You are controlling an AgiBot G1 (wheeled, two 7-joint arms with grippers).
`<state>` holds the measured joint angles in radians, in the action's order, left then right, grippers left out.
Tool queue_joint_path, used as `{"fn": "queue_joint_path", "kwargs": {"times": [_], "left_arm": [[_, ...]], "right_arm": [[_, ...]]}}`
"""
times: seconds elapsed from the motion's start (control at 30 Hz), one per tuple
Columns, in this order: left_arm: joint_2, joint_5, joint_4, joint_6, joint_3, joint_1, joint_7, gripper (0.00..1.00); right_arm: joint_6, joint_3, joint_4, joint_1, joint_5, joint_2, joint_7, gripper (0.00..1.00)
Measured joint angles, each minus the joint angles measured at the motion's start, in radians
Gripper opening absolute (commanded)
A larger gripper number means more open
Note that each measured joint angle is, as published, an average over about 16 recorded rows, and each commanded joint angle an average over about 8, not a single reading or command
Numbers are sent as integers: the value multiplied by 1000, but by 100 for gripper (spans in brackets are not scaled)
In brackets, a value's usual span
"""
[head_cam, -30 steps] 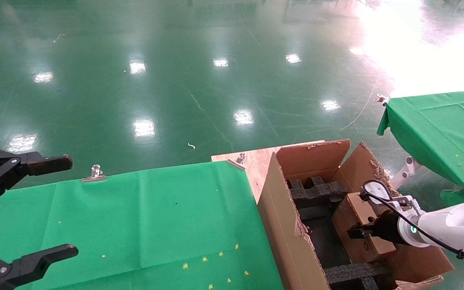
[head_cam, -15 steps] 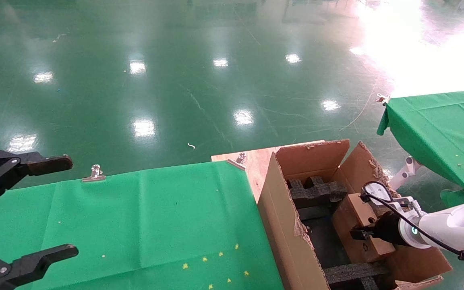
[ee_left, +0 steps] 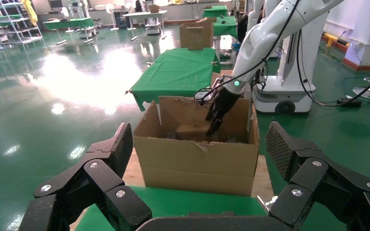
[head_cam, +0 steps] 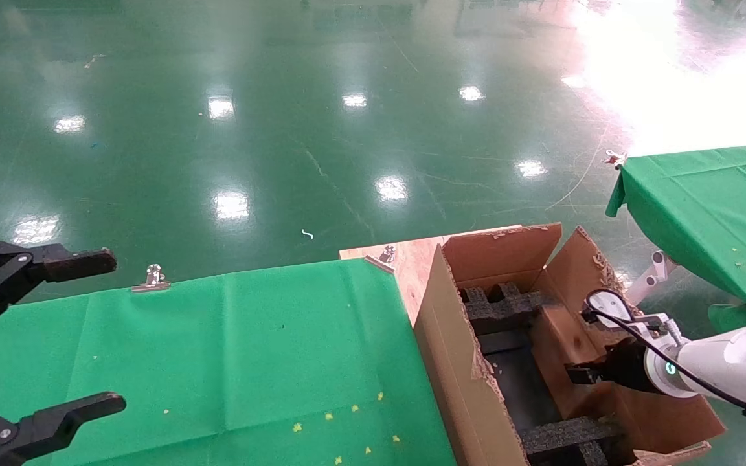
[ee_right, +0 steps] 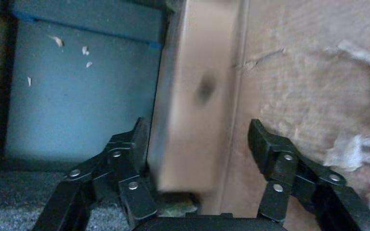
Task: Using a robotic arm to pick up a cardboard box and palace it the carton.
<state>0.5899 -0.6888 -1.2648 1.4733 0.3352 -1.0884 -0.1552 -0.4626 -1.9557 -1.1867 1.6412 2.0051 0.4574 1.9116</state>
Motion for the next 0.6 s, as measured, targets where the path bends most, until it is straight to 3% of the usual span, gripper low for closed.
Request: {"fn": "queue_joint_path", "kwargs": {"times": [0.6], "left_arm": [[0, 0, 0, 0, 0, 0, 0, 100]], "right_arm": [[-2, 99, -110, 182, 6, -55, 8, 100]]}}
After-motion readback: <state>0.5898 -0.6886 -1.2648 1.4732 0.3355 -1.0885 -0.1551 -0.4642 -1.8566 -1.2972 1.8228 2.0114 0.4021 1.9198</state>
